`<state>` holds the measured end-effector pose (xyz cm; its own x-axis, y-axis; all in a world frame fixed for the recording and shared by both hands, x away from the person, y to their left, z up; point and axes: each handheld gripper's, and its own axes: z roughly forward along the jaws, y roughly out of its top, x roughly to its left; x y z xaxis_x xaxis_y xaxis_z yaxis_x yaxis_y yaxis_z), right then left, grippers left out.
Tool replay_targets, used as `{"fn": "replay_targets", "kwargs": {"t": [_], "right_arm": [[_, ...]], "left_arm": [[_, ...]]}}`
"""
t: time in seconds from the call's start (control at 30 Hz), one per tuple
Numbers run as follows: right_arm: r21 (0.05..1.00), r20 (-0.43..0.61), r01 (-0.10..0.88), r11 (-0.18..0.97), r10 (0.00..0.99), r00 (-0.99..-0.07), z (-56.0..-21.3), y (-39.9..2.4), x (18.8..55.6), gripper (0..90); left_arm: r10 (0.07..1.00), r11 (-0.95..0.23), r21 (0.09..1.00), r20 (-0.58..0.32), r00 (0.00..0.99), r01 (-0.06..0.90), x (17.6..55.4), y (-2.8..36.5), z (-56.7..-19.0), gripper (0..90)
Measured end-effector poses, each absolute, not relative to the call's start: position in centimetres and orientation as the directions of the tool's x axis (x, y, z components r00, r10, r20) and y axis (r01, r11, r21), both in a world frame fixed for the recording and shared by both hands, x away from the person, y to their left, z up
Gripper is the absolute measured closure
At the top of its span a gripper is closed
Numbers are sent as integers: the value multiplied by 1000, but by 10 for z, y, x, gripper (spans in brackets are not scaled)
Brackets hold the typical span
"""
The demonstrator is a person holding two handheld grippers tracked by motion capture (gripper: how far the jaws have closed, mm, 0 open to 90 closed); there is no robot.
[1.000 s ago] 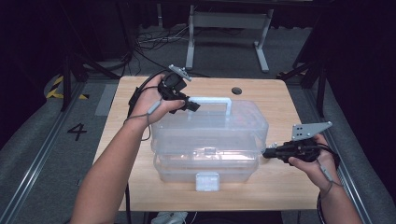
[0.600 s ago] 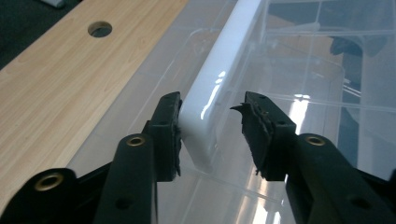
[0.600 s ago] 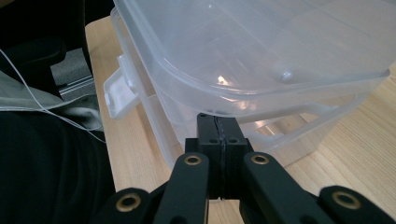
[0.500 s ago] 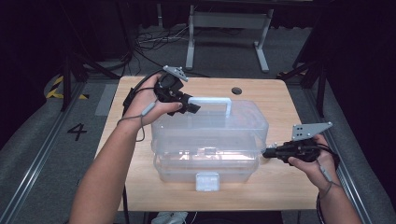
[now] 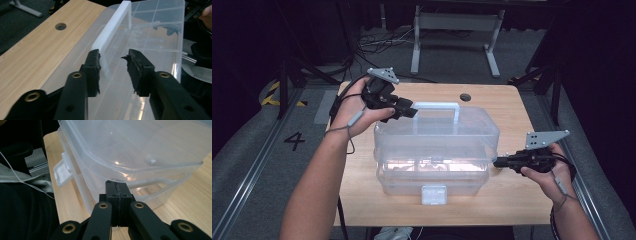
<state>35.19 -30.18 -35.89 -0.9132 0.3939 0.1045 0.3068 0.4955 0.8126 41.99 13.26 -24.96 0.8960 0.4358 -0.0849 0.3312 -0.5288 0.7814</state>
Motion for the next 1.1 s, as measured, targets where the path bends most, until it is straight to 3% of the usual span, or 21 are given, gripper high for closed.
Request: {"fn": "replay_targets", "kwargs": {"t": [0.27, 1.1], "right_arm": [[822, 95, 299, 485, 401, -911, -355, -302, 354, 900], [851, 73, 292, 436, 453, -889, -340, -299, 365, 900]], "left_arm": [[420, -507, 814, -55, 906, 284, 398, 150, -238, 896], [372, -444, 855, -95, 923, 267, 350, 172, -253, 900]]}}
